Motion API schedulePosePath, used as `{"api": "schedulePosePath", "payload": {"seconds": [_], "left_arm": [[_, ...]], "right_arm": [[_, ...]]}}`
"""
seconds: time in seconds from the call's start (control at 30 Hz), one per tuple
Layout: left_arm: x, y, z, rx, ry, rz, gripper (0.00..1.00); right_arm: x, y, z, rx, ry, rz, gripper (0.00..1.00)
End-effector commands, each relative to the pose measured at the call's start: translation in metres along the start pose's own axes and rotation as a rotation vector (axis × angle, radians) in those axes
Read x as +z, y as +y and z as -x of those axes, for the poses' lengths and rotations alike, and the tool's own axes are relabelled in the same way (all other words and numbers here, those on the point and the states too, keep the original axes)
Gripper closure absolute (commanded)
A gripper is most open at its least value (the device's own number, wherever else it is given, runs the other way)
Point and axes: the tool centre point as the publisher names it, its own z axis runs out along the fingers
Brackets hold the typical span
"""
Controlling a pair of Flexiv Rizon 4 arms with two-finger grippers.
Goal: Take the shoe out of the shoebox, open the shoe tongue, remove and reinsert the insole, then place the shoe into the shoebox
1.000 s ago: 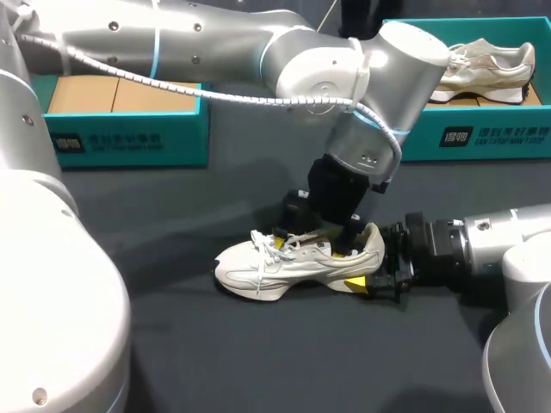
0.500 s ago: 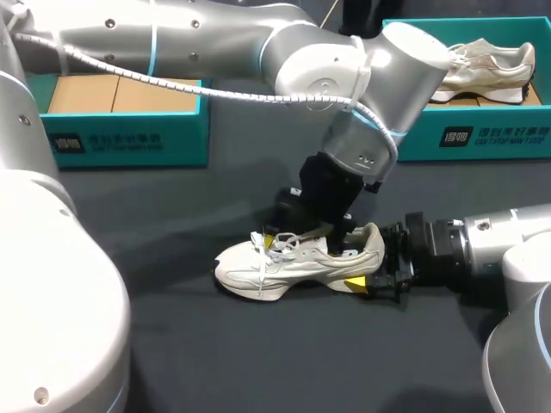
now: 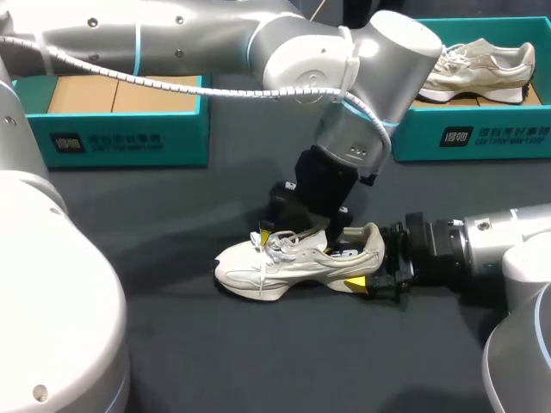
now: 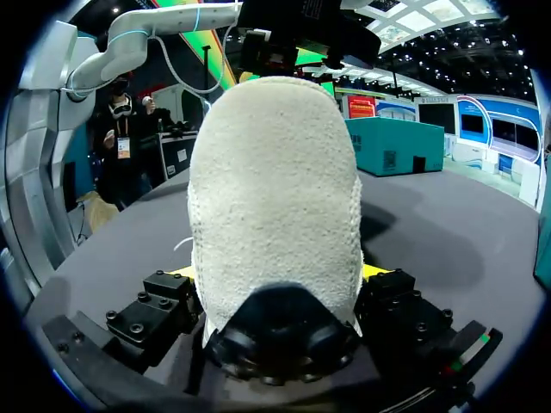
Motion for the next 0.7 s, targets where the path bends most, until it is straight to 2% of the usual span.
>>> {"api": "schedulePosePath", "payload": {"seconds": [0.03,0.3,0.4,0.47,0.7], "left_arm": [[-0.005,-0.001,-0.003,0.009,-0.006,-0.002,0.00],[-0.013,-0.001,-0.016,0.036,-0.014,-0.014,0.13],[-0.016,-0.004,-0.021,0.047,-0.014,-0.009,0.30],[-0.016,-0.006,-0.024,0.051,-0.016,-0.006,0.51],[-0.017,-0.009,-0.028,0.059,-0.023,-0.001,0.73]], "right_arm": [[0.001,0.000,0.002,0.002,0.000,-0.005,1.00],[0.001,0.000,0.002,0.002,0.000,-0.005,1.00],[0.001,0.000,0.002,0.002,0.000,-0.005,1.00],[0.001,0.000,0.002,0.002,0.000,-0.005,1.00],[0.001,0.000,0.002,0.002,0.000,-0.005,1.00]]}}
